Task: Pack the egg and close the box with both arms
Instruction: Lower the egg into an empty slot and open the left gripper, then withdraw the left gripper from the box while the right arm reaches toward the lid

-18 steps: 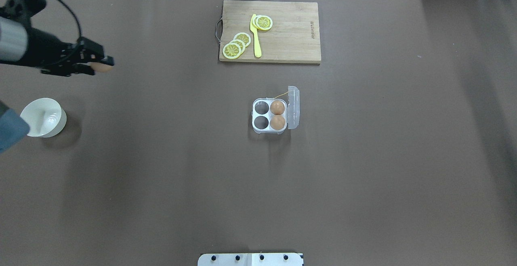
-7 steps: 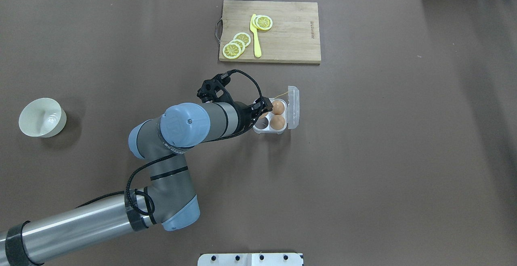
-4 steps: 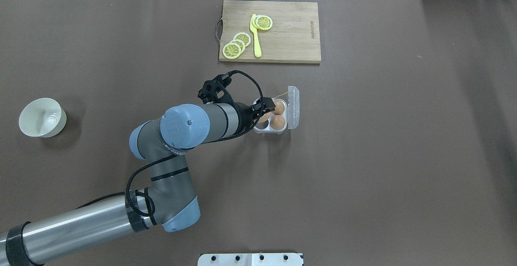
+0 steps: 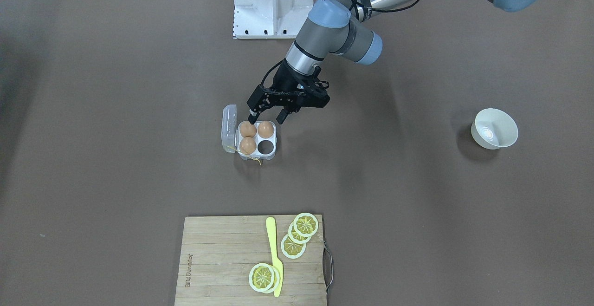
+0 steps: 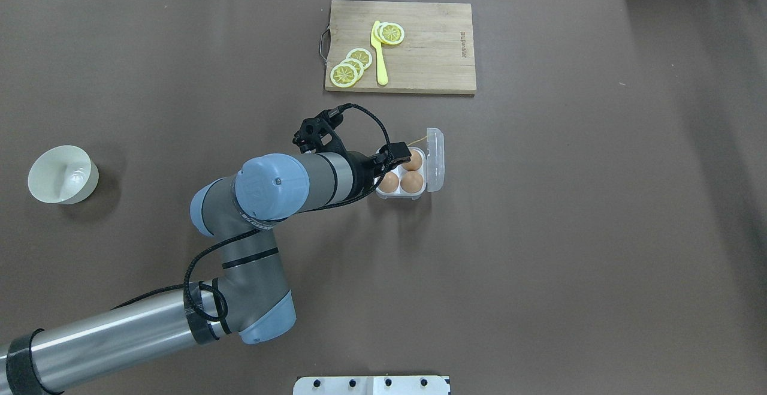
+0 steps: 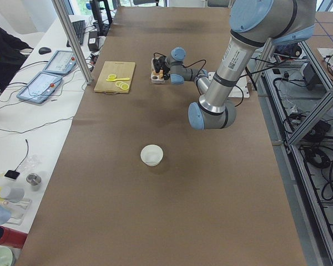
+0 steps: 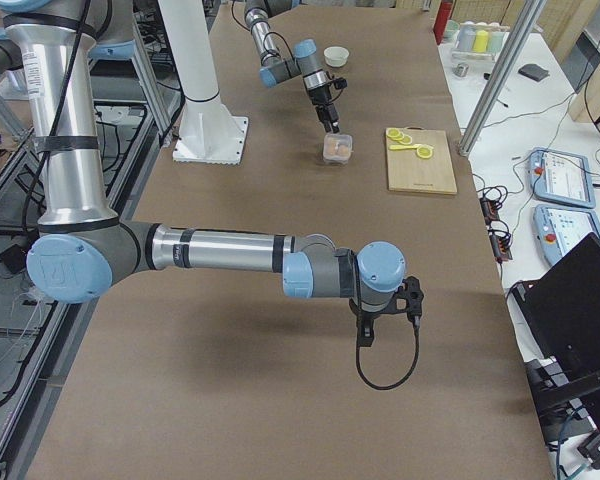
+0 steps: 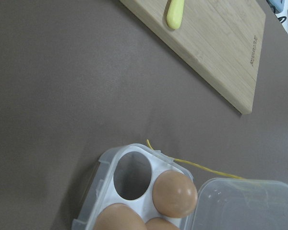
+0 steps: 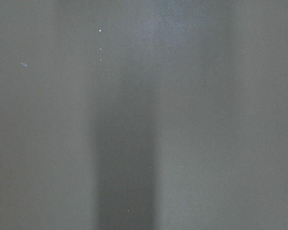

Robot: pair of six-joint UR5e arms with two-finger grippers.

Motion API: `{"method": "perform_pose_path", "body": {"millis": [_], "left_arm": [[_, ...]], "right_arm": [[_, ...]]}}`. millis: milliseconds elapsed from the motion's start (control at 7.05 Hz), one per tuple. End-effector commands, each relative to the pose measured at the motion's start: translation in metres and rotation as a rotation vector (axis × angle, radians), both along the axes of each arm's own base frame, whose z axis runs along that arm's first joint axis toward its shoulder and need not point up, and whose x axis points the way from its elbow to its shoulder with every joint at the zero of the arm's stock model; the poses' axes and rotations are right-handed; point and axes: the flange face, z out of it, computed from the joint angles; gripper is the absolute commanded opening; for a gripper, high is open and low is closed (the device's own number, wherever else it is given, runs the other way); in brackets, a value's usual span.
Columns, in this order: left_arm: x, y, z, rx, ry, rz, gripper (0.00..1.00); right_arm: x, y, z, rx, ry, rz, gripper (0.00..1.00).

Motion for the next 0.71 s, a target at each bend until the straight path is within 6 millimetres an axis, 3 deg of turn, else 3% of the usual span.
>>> {"method": "perform_pose_path", "body": {"millis": [0, 142, 284, 426, 568], "left_arm": [[-0.043, -0.035, -0.005, 0.047, -0.032, 0.016, 0.97], [-0.082, -0.064, 0.001, -0.004, -0.071, 0.055, 0.97], [-0.119, -0.078, 0.006, -0.012, -0.09, 0.073, 0.97], [-0.148, -0.079, 0.008, -0.009, -0.083, 0.075, 0.97], [-0.179, -0.088, 0.002, -0.035, -0.077, 0.1, 0.97]], "right_arm": [[-0.005, -0.004, -0.01, 0.007, -0.062, -0.004, 1.0], [-0.01, -0.007, -0.02, -0.021, -0.102, 0.018, 1.0], [-0.02, -0.018, -0.041, -0.031, -0.134, 0.029, 0.99], [-0.042, -0.028, -0.061, -0.034, -0.187, 0.007, 0.89], [-0.079, -0.036, -0.083, -0.032, -0.226, -0.011, 0.74]]}}
